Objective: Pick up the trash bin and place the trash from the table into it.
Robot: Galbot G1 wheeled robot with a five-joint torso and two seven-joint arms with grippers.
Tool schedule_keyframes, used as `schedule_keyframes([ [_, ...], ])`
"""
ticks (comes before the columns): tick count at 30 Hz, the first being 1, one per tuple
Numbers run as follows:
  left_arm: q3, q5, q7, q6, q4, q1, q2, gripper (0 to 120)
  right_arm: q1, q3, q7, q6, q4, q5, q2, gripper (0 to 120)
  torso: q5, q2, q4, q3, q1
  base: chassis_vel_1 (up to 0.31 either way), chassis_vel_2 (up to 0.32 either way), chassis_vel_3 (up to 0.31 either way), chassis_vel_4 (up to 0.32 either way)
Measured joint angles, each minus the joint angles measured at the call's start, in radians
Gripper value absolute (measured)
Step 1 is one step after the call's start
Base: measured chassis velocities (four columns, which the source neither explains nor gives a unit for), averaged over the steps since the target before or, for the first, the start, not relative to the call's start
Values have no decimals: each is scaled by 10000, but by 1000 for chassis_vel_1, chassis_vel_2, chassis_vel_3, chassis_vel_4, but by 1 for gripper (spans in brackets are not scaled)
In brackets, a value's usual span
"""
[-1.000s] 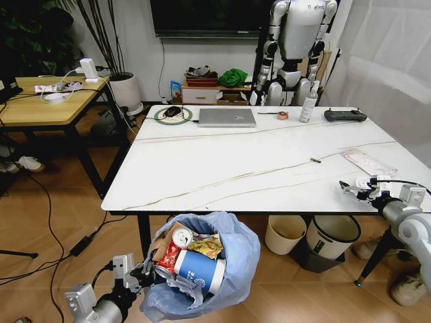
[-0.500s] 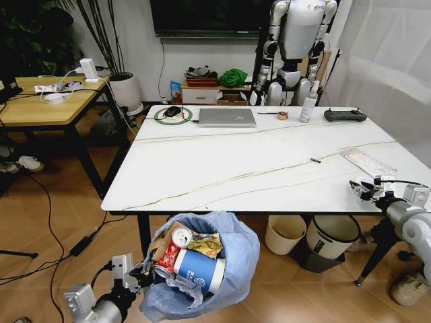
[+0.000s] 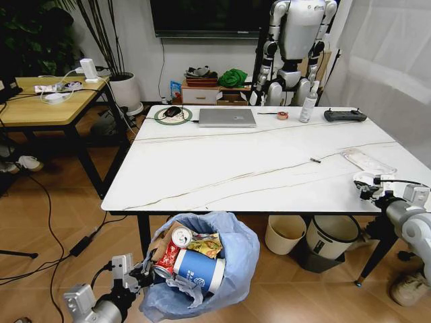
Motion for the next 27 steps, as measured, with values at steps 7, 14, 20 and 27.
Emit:
schedule_keyframes([
  [7, -7, -1, 3, 4, -27, -4, 7, 0, -63, -4, 11, -63, 603, 247, -23, 0, -5, 0, 1, 0, 0, 0, 0, 0, 0],
  [14, -11, -70, -5, 17, -27, -29, 57, 0, -388, -327, -3, 45, 2034, 1054, -80, 0, -6, 0, -1, 0, 0, 0, 0, 0, 0],
  [20, -56, -121, -12, 26, -27, -10, 117, 0, -284, -1231, 94, 275, 4328, 2246, -409, 0, -10, 0, 1, 0, 0, 0, 0, 0, 0],
  [27, -79, -203, -32, 41, -60, -23, 145, 0, 410, -3149, 243, 881, 6934, 3515, -870, 0, -7, 0, 3, -1, 0, 0, 0, 0, 0],
])
